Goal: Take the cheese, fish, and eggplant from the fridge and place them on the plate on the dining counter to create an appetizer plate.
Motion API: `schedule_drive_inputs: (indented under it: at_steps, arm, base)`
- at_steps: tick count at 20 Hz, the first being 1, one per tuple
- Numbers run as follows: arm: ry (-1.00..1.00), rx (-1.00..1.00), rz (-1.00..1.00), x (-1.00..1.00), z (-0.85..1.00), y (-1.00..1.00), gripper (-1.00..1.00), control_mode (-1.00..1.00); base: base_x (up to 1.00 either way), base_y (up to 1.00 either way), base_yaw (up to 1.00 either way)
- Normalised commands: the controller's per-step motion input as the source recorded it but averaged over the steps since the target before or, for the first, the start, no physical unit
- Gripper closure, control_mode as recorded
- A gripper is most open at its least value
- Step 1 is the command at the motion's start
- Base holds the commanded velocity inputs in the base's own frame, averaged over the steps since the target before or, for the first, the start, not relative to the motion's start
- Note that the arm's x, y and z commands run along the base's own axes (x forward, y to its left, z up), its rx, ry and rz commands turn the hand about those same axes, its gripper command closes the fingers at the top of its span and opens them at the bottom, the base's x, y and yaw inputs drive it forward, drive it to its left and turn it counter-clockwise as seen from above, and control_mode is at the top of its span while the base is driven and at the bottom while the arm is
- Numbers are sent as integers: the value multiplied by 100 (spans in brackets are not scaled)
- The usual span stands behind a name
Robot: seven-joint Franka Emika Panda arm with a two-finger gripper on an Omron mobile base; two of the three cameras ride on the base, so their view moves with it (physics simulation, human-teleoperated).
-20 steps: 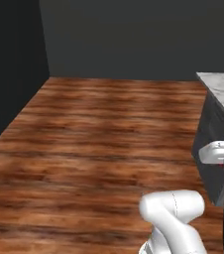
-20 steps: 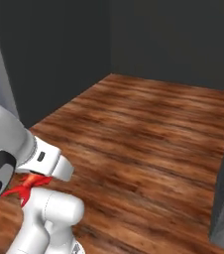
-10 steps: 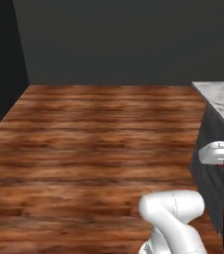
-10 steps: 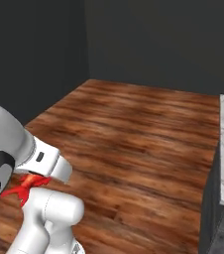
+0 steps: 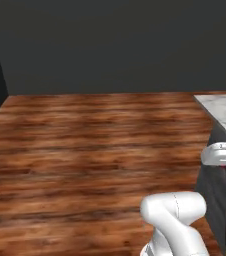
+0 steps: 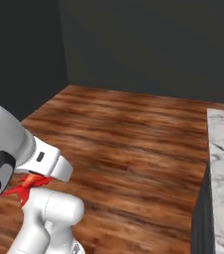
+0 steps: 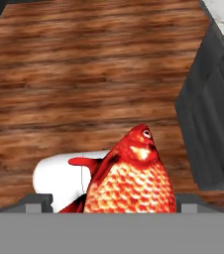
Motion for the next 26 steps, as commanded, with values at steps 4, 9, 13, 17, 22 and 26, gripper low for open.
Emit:
schedule_drive_inputs:
  at_steps: [4,9,13,17,22,26]
  arm:
    - [0,0,0,0,0,0,100,100]
    - [0,0,0,0,0,0,100,100]
    - [0,0,0,0,0,0,100,100]
    - [0,0,0,0,0,0,100,100]
    - [0,0,0,0,0,0,100,100]
    - [0,0,0,0,0,0,100,100]
  base:
    - [100,0,-28]
    - [100,1,-33]
    - [100,13,-41]
    - [100,19,-48]
    - [100,30,-53]
    - [100,65,-58]
